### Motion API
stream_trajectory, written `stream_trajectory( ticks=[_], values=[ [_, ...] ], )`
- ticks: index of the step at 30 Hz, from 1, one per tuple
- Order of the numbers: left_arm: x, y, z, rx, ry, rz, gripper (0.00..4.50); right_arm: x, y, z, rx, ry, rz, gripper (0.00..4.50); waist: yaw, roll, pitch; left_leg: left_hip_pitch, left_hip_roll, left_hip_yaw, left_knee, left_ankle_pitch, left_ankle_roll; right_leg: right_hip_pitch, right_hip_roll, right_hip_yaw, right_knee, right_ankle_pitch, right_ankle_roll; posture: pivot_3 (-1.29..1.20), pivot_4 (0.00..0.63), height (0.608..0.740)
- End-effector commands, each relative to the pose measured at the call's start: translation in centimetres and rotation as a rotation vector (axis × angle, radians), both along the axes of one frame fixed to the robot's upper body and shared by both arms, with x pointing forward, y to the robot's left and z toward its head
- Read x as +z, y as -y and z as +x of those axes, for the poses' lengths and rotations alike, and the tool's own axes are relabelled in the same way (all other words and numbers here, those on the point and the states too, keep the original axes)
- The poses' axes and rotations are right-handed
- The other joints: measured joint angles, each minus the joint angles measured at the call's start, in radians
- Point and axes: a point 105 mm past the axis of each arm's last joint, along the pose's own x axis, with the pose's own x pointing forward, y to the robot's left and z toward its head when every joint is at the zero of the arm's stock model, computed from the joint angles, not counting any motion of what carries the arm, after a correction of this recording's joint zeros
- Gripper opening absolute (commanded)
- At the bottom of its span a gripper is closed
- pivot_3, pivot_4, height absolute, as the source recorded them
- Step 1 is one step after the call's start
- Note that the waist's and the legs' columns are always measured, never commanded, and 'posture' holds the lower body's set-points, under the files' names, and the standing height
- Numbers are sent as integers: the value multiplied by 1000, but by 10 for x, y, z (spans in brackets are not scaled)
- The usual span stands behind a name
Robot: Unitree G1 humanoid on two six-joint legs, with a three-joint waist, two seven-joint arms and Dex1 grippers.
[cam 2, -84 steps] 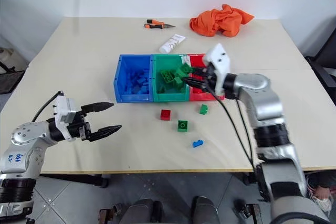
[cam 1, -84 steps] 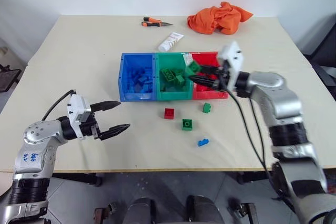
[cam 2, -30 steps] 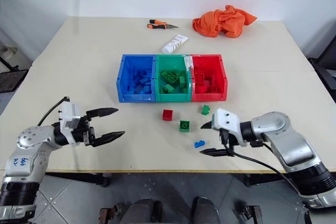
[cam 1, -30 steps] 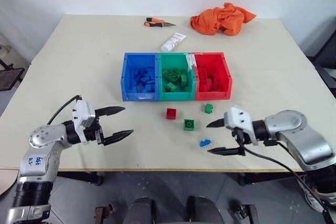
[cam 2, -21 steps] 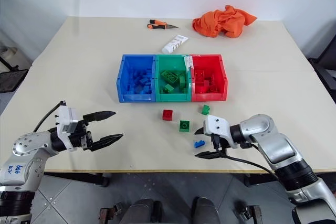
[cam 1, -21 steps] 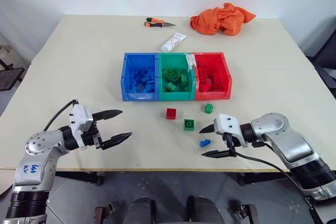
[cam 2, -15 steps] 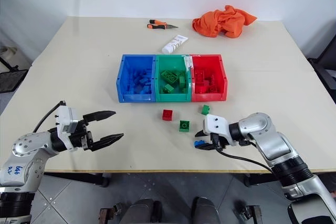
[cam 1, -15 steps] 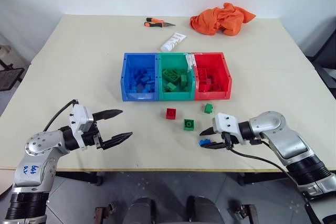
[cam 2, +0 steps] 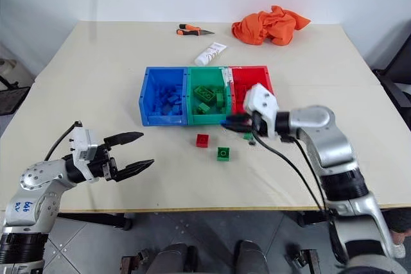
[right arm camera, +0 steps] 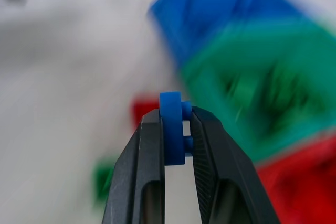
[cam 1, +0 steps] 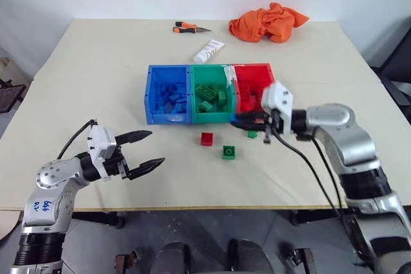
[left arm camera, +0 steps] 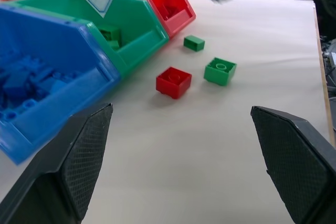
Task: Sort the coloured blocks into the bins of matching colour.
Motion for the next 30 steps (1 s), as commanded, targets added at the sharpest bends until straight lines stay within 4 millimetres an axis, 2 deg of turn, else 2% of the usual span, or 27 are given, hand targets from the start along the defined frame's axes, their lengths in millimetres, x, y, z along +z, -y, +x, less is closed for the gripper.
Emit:
stream_trajectory(
  ticks=[1, 8, 11, 13, 16, 17, 20, 22, 24, 26, 27, 30],
  values=[
    [6, 1, 4, 7, 38, -9, 4500, 16, -33, 20, -9, 41, 84, 331, -2, 0, 0, 0, 0, 0, 0, 0, 0, 0, 0, 0, 1, 0, 0, 0, 150, 740],
    [10, 3, 7, 12, 59, -12, 4500, 26, -102, 55, -52, 51, 158, 331, -21, 0, 0, 0, -1, -3, 0, 0, 0, -3, 0, 0, 9, 0, 0, 0, 150, 740],
    [10, 3, 6, 16, 61, -11, 4500, 26, -124, 67, -107, 65, 169, 331, -30, 0, 0, 0, -1, -4, -1, 0, -1, -3, 1, 0, 11, 0, 0, 0, 150, 740],
    [11, 2, 6, 21, 65, -11, 4500, 28, -130, 77, -188, 72, 190, 1067, -33, 0, 0, 1, -1, -4, -1, 1, -1, -4, 1, 0, 12, 0, 0, 0, 150, 740],
    [13, 2, 7, 27, 72, -13, 4500, 37, -134, 80, -211, 93, 251, 2116, -31, 0, 0, 1, -1, -5, -1, 1, -1, -4, 1, 1, 12, 0, 0, 0, 150, 740],
    [13, 2, 7, 28, 73, -13, 4500, 38, -132, 80, -208, 89, 261, 2384, -31, 0, 0, 1, -1, -5, -1, 1, -1, -3, 1, 1, 12, 0, 0, 0, 150, 740],
    [13, 2, 7, 29, 74, -14, 4500, 38, -117, 78, -167, 119, 262, 2384, -30, 0, 0, 0, -1, -6, -1, 1, -1, -3, 1, 2, 12, 0, 0, 0, 150, 740],
    [12, 1, 8, 24, 69, -13, 4500, 35, -100, 76, -133, 124, 255, 2384, -29, 0, 0, 1, -1, -6, -1, 1, -1, -3, 1, 2, 12, 0, 0, 0, 150, 740],
    [11, 1, 8, 18, 65, -13, 4500, 31, -81, 68, -89, 126, 234, 2384, -24, 0, 0, 1, -1, -7, -1, 1, -1, -2, 1, 2, 12, 0, 0, 0, 150, 740],
    [11, 2, 9, 14, 63, -13, 4500, 28, -72, 61, -58, 125, 215, 2384, -24, 0, 0, 0, -2, -7, -1, 1, -1, -2, 1, 3, 11, 0, 0, 0, 150, 740],
    [10, 2, 10, 4, 58, -12, 4500, 21, -51, 48, -12, 121, 180, 2384, -24, 0, 0, 0, -2, -6, -1, 1, -1, -2, 1, 3, 11, 0, 0, 0, 150, 740],
    [9, 2, 13, -13, 47, -5, 4500, 1, -7, 17, 32, 64, 66, 2384, -13, 1, 0, -1, -1, -8, -1, 1, -1, -2, 1, 2, 10, 0, 0, 0, 150, 740]
  ],
)
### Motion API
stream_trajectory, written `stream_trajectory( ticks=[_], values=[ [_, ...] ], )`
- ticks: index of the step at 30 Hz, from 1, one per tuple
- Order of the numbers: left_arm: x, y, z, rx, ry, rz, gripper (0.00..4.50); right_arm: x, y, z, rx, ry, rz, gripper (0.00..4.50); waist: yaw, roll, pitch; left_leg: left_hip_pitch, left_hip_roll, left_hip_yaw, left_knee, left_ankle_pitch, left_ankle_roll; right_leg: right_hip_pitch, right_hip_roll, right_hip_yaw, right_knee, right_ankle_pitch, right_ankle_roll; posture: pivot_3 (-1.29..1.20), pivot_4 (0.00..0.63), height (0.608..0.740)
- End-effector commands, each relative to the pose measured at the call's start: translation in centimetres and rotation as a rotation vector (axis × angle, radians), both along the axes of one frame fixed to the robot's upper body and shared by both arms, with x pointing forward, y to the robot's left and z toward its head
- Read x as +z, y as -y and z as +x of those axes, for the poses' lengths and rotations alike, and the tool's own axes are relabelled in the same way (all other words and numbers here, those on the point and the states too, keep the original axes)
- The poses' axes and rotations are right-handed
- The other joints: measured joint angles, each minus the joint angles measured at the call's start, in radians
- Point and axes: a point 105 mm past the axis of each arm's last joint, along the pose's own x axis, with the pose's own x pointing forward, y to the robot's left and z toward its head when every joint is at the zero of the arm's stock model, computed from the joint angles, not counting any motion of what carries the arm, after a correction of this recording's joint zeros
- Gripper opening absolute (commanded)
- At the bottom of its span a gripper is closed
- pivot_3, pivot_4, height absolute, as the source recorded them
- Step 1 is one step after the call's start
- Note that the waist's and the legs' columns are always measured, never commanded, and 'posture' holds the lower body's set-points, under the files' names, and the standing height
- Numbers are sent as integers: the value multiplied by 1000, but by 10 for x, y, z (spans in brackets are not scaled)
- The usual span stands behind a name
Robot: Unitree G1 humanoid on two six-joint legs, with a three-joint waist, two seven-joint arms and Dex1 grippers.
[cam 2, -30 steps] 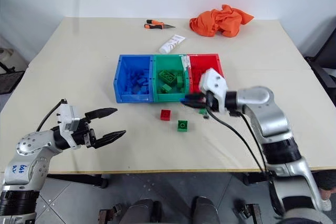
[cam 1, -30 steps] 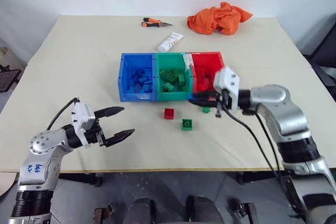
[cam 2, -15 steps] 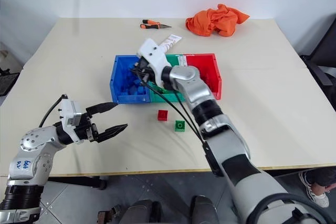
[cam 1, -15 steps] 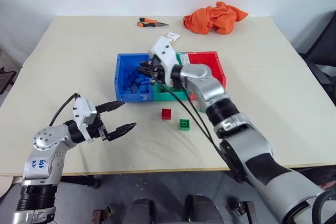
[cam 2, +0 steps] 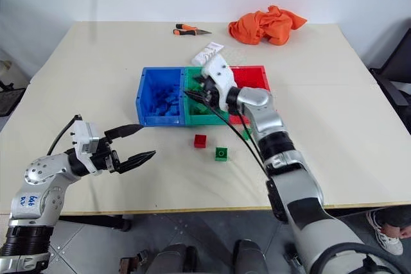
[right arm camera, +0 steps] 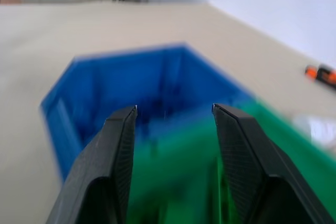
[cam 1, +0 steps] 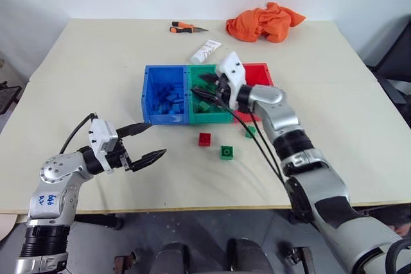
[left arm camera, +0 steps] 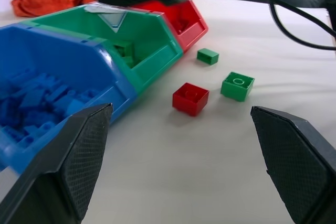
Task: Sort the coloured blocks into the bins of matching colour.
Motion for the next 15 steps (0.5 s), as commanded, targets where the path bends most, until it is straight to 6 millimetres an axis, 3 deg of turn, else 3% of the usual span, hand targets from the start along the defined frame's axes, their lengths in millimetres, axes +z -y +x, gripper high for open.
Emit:
stream_trajectory(
  ticks=[1, 11, 15],
  values=[
    [3, -4, 3, -13, 17, 11, 4500, 3, 39, -35, 57, -24, -89, 2384, 6, 0, 0, 0, 0, -2, 0, 0, 0, 0, 0, 0, 0, 0, 0, 0, 150, 740],
    [3, -6, 9, -54, 11, 31, 4500, -31, 152, -80, -200, -222, -302, 2384, 2, 0, 0, 1, 1, 7, -1, 0, 0, 2, 0, -1, -10, 0, 0, 0, 150, 740],
    [4, -7, 10, -63, 8, 37, 4500, -37, 175, -89, -289, -261, -321, 2384, 7, 0, 0, 1, 1, 8, 0, 0, 1, 3, 0, -1, -12, 0, 0, 0, 150, 740]
  ],
)
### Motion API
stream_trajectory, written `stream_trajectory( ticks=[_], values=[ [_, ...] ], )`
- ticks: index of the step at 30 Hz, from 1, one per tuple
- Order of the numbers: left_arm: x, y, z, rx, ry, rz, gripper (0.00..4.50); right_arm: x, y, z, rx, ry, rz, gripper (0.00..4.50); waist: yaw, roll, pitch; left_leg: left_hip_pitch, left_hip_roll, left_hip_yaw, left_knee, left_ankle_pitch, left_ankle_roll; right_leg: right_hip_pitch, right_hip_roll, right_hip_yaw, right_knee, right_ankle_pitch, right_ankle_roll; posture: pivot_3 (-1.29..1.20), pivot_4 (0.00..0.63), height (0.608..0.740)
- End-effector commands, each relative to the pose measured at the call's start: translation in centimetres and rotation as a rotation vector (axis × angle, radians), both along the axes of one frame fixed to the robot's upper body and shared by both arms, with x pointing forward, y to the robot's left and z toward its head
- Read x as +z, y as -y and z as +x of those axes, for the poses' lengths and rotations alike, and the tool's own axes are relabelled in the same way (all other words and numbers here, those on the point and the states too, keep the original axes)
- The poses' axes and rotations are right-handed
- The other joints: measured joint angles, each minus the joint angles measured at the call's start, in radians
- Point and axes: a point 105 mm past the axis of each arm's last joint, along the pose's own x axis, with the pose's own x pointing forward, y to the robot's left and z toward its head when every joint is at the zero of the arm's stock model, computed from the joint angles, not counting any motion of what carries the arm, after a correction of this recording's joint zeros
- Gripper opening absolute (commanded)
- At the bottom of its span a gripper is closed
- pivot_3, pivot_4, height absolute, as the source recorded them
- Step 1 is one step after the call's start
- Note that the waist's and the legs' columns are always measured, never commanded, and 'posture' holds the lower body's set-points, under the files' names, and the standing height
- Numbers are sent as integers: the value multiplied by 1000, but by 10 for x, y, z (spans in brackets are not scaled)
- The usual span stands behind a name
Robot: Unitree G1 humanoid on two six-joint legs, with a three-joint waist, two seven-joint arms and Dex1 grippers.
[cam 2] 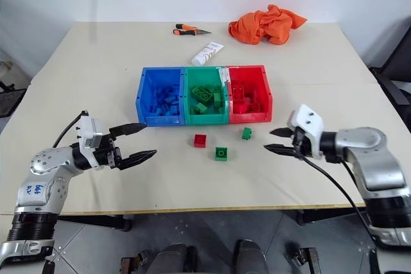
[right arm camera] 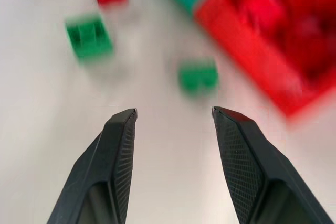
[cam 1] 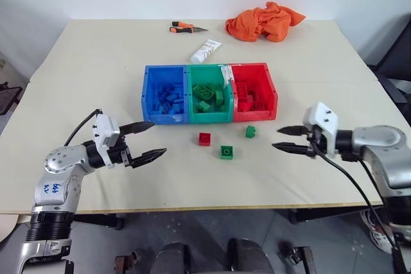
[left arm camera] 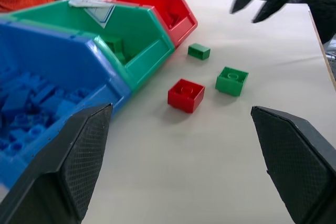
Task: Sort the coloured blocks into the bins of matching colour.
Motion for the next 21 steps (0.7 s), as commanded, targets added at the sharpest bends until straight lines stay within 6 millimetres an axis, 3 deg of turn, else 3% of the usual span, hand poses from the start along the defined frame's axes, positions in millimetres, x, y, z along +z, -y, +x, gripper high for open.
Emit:
stream_trajectory(
  ticks=[1, 5, 14, 21],
  values=[
    [8, -1, 0, -16, 36, 21, 4500, 15, 7, -5, -39, 51, 3, 2384, 2, 0, 0, 0, 0, 0, 0, 0, 0, 0, 0, 0, 0, 0, 0, 0, 150, 740],
    [9, 2, 1, -23, 41, 20, 4500, 11, 3, -6, -73, 54, 44, 2384, 6, 0, 0, 0, 0, 0, 0, 0, 0, 0, 0, 0, 0, 0, 0, 0, 150, 740],
    [7, 6, -7, -43, 32, 22, 4500, -14, -20, 18, -270, 96, 216, 2384, 21, -1, -1, -1, -1, 0, 1, 0, 1, 0, -1, 0, 0, 0, 0, 0, 150, 740],
    [9, 5, -15, -58, 21, 35, 4500, -39, -27, 34, -401, 95, 270, 2384, 16, -1, -1, 0, -1, 0, 1, 0, 1, 0, -1, 1, 0, 0, 0, 0, 150, 740]
  ],
)
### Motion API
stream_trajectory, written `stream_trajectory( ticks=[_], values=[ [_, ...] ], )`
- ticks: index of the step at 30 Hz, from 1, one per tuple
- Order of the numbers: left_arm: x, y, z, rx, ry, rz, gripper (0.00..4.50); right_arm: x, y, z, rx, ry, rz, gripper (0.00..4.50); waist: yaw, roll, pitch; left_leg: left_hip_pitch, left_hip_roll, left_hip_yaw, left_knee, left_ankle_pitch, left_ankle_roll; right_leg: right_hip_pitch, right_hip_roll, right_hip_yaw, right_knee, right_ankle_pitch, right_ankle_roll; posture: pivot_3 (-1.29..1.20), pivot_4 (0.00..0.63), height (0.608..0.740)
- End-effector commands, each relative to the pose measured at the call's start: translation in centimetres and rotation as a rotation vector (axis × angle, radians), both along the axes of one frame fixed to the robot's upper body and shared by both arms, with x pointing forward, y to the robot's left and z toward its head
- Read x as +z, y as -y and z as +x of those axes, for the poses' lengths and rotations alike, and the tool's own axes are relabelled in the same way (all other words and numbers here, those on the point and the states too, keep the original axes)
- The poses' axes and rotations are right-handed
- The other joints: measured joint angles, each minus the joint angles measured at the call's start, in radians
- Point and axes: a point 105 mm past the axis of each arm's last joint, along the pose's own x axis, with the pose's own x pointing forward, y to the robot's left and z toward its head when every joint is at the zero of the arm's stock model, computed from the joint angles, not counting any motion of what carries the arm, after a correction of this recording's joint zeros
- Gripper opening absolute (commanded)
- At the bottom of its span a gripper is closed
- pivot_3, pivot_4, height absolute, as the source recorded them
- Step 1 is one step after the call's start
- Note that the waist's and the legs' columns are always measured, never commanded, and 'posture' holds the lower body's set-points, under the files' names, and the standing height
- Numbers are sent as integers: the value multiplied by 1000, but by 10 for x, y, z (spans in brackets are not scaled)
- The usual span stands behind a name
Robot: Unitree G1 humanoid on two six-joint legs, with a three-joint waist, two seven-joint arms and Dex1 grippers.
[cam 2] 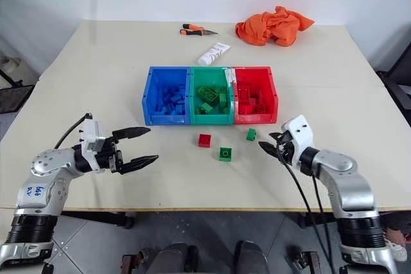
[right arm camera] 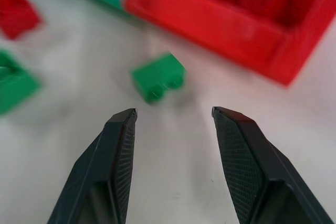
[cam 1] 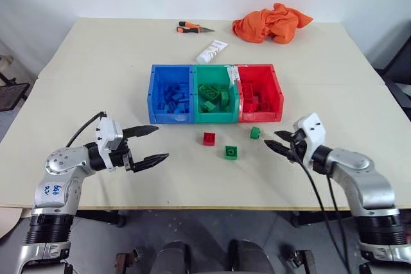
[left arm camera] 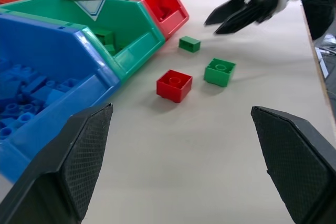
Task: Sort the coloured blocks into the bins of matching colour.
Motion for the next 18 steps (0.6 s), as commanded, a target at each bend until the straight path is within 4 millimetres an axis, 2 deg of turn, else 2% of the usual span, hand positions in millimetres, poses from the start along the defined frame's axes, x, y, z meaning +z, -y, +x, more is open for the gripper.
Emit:
stream_trajectory(
  ticks=[1, 6, 11, 18],
  values=[
    [12, 0, -6, -21, 38, 6, 4500, 3, -2, 8, -36, 51, 13, 2384, -1, 0, 0, 0, 0, 0, 0, 0, 0, 0, 0, 0, 0, 0, 0, 0, 150, 740],
    [13, -1, -8, -30, 32, 11, 4500, 2, -15, 16, -21, 67, 58, 2384, -3, 0, 0, 0, 0, 0, 0, 0, 0, 0, 1, 0, 0, 0, 0, 0, 150, 740],
    [13, -1, -9, -33, 29, 13, 4500, 3, -35, 14, 56, 69, 103, 2384, -2, 0, 0, 0, 0, 0, 0, 0, 0, 0, 1, 0, 1, 0, 0, 0, 150, 740],
    [12, 0, -10, -25, 29, 8, 4500, -6, -38, 19, 46, 24, 105, 2384, -3, 0, 0, 0, 0, 0, 0, 0, 0, 0, 1, 1, 1, 0, 0, 0, 150, 740]
  ],
)
